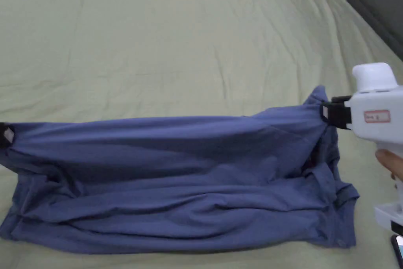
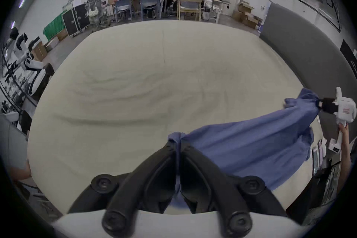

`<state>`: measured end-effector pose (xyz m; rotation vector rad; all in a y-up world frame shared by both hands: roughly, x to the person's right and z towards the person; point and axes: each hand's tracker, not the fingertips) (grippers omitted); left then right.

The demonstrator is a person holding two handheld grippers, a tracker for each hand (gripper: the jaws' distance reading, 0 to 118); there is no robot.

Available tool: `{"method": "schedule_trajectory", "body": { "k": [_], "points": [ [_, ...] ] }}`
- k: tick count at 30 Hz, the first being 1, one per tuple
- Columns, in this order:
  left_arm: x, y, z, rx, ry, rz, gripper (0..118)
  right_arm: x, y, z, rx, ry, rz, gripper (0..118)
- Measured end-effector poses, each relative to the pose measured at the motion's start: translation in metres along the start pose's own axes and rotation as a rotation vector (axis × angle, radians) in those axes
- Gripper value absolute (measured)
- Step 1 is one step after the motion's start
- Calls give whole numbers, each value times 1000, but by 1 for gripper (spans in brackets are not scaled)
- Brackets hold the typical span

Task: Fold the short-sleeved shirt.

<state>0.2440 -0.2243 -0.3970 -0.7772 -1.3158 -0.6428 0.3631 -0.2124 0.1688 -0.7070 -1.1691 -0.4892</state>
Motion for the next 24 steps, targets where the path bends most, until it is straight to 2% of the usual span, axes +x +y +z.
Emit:
{"method": "schedule_trajectory", "body": {
  "k": [5,9,14,17,18,19,20,21,22,23,24],
  "points": [
    [7,-72,-8,-193,36,-73,0,-1,-89,49,-83,67,-96,3],
    [8,-97,-34,-287,41,-90,0,2,-145,39,-238,60,-123,3],
    [18,-92,-55,-314,88,-118,0,8,-152,-4,-273,36,-154,3],
    [17,-91,-56,-315,93,-89,0,3,-145,-19,-282,2,-106,3],
    [15,-92,-57,-310,80,-53,6,1,-145,-20,-286,6,-109,3],
    [12,-93,-56,-307,65,-7,36,2,-146,-22,-291,7,-116,21],
    [7,-95,-54,-296,55,35,69,2,-144,-23,-307,7,-132,48],
    [4,-98,-51,-299,67,59,91,1,-145,-21,-314,-39,-128,80],
    [0,-101,-46,-299,78,62,96,3,-147,-12,-317,-74,-110,105],
    [-4,-104,-36,-263,61,86,96,5,-147,-3,-306,-45,-113,112],
    [-7,-106,-23,-232,29,135,96,8,-146,9,-267,0,-154,113]
  ]
}}
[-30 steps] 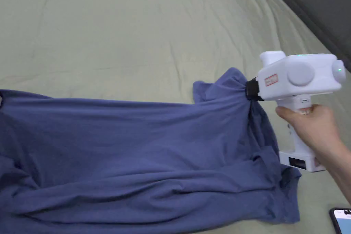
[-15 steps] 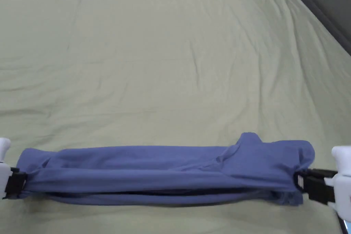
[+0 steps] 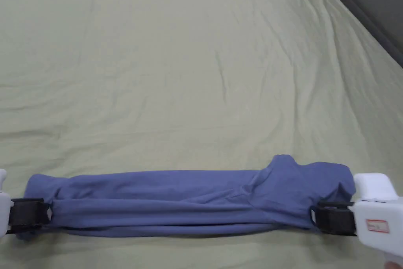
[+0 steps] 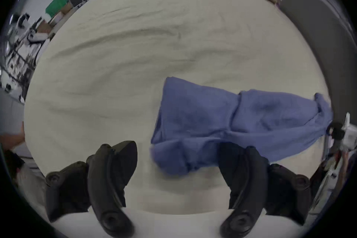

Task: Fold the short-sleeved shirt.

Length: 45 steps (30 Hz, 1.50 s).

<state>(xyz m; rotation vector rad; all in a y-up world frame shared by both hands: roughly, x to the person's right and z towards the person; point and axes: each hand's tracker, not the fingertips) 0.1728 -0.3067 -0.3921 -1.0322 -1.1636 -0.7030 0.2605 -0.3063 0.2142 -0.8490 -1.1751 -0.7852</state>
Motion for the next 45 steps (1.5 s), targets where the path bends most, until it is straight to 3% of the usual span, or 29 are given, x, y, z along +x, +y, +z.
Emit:
{"method": "schedule_trajectory", "body": {
  "k": [2,4,8,9,10,11,12,13,19,20,21,22,23,28,31,32,33,34,35,37,39,45],
  "points": [
    [-5,-12,34,94,-57,88,96,2,-7,31,58,58,-88,113],
    [-6,-26,78,229,-103,131,96,-4,-10,63,131,108,-120,112],
    [5,-51,171,517,-140,149,96,-39,-16,135,337,133,-12,108],
    [9,-58,192,589,-173,138,96,-48,-19,150,393,137,22,101],
    [11,-66,207,657,-210,117,92,-58,-22,164,429,141,39,75],
    [16,-71,220,691,-203,101,75,-65,-24,172,457,154,38,39],
    [19,-69,225,673,-163,102,36,-72,-26,175,473,175,23,4],
    [22,-68,224,669,-126,88,0,-75,-30,180,510,142,19,4],
    [20,-53,174,530,-134,83,0,-89,-26,171,454,212,42,4],
    [16,-47,156,510,-145,97,12,-90,-26,168,450,215,41,4],
    [11,-40,135,478,-161,111,46,-92,-25,165,440,216,42,4],
    [7,-32,110,424,-169,114,99,-91,-24,161,420,220,48,4],
    [3,-20,81,348,-160,119,107,-93,-23,156,401,224,56,4],
    [3,1,-37,136,-14,-44,107,-104,-20,133,315,215,92,4],
    [3,0,-81,115,-40,-112,107,-111,-17,119,269,201,113,4],
    [2,-4,-78,130,-68,-48,100,-113,-15,116,258,202,116,4],
    [-1,-4,-70,195,-67,-43,81,-116,-14,113,245,200,124,4],
    [-2,-5,-64,197,-81,-54,32,-119,-14,110,235,194,134,4],
    [-1,-9,-54,229,-109,-67,15,-123,-14,107,227,187,146,4],
    [-3,-13,-42,265,-218,-23,15,-128,-12,101,209,193,164,4],
    [0,-18,-31,237,-134,-29,15,-134,-12,99,195,196,182,4],
    [-38,-22,5,263,-88,62,15,-138,-12,108,219,204,209,4]
  ]
}}
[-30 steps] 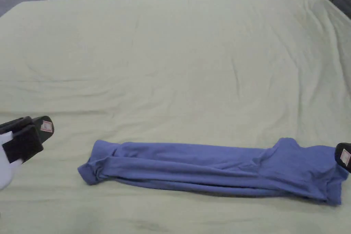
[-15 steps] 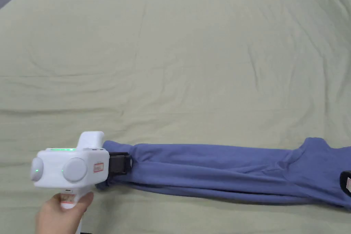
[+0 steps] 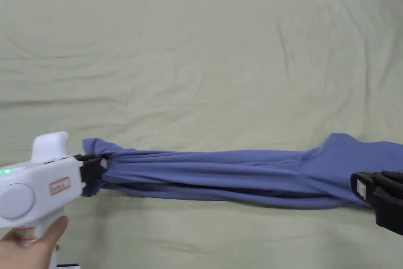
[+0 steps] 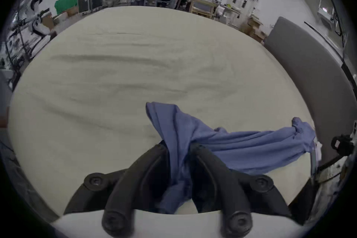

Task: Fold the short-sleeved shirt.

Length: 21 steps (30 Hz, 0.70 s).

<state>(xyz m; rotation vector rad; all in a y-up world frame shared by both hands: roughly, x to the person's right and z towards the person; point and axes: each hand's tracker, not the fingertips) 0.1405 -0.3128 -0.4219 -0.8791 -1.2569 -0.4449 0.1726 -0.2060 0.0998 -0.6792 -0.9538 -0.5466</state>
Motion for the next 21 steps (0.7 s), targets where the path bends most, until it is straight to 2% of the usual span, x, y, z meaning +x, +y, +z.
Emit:
{"method": "schedule_trajectory", "body": {
  "k": [4,8,11,15,17,19,21],
  "points": [
    [6,13,50,31,370,-152,15,8,-1,3,24,-6,-19,4],
    [37,31,83,29,471,-167,15,14,-2,6,49,11,-36,4],
    [90,34,89,46,445,-173,15,19,-5,9,67,19,-49,4],
    [166,19,52,45,149,-235,15,33,-13,14,83,29,-83,4],
    [199,9,21,-50,34,-226,15,42,-18,18,87,23,-104,4],
    [219,-3,-14,-153,-21,-237,16,53,-23,22,87,6,-126,4],
    [227,-13,-42,-204,-20,-232,25,63,-29,27,89,-14,-152,4]
  ]
}}
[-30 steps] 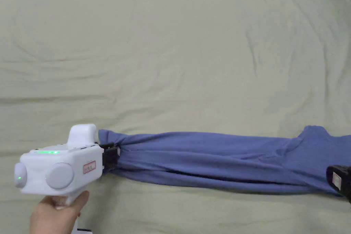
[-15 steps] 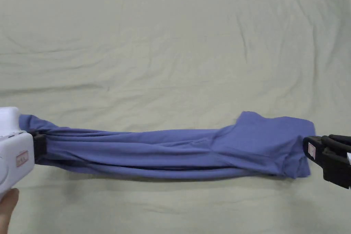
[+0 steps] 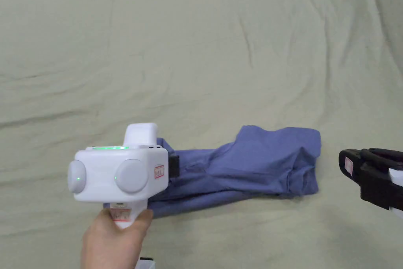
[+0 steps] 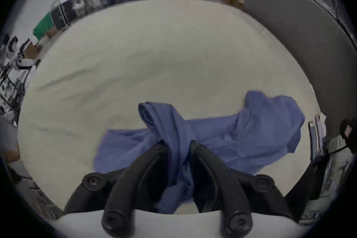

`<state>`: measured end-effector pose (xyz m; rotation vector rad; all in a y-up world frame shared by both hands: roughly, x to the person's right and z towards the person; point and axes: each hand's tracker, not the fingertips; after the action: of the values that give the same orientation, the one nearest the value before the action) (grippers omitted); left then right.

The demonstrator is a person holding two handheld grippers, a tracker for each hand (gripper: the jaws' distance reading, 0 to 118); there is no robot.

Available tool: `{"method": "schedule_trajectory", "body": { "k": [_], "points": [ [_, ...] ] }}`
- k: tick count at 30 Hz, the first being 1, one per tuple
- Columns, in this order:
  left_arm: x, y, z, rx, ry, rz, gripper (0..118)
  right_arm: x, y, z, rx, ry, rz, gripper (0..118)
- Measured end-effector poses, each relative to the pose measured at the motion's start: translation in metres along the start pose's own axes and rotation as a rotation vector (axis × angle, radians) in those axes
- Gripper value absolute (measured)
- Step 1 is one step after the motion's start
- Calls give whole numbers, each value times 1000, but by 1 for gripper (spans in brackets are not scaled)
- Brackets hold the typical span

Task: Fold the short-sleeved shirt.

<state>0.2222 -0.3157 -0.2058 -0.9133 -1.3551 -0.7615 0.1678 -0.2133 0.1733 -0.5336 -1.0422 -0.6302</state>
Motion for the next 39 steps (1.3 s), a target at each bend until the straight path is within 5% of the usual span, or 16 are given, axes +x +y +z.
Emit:
{"method": "schedule_trajectory", "body": {
  "k": [2,4,9,13,15,16,17,21,25,27,30,32,37,39],
  "points": [
    [-5,-2,-19,-44,-51,47,29,10,-3,4,-1,-16,-22,4],
    [-14,0,-11,-8,-190,126,63,15,-5,5,-4,-29,-39,4],
    [-52,-2,89,156,-363,270,66,19,-5,4,-5,-22,-65,4],
    [-73,-3,129,293,-103,193,68,13,-2,1,-4,1,-62,4],
    [-76,-1,104,240,-33,190,55,10,-1,0,-6,6,-53,4],
    [-74,0,86,157,-52,173,16,7,-2,1,-9,8,-49,4],
    [-65,3,65,114,-70,168,4,5,-2,2,-12,8,-44,4],
    [-15,2,-3,-24,-87,30,4,5,-4,5,-29,-24,-28,4],
    [46,-10,-4,-2,-2,-134,4,8,-5,8,-45,-57,-25,4],
    [60,-13,-1,-3,-12,-135,4,10,-5,6,-52,-61,-26,4],
    [78,-18,-6,-29,-217,-18,4,10,-4,3,-55,-50,-29,4],
    [87,-15,0,-25,-161,-62,4,6,-1,8,-43,-49,-18,4],
    [60,-1,60,76,-280,-12,4,2,5,20,-14,-33,-7,4],
    [37,1,94,162,-193,-37,4,-2,7,22,-5,-37,-1,4]
  ]
}}
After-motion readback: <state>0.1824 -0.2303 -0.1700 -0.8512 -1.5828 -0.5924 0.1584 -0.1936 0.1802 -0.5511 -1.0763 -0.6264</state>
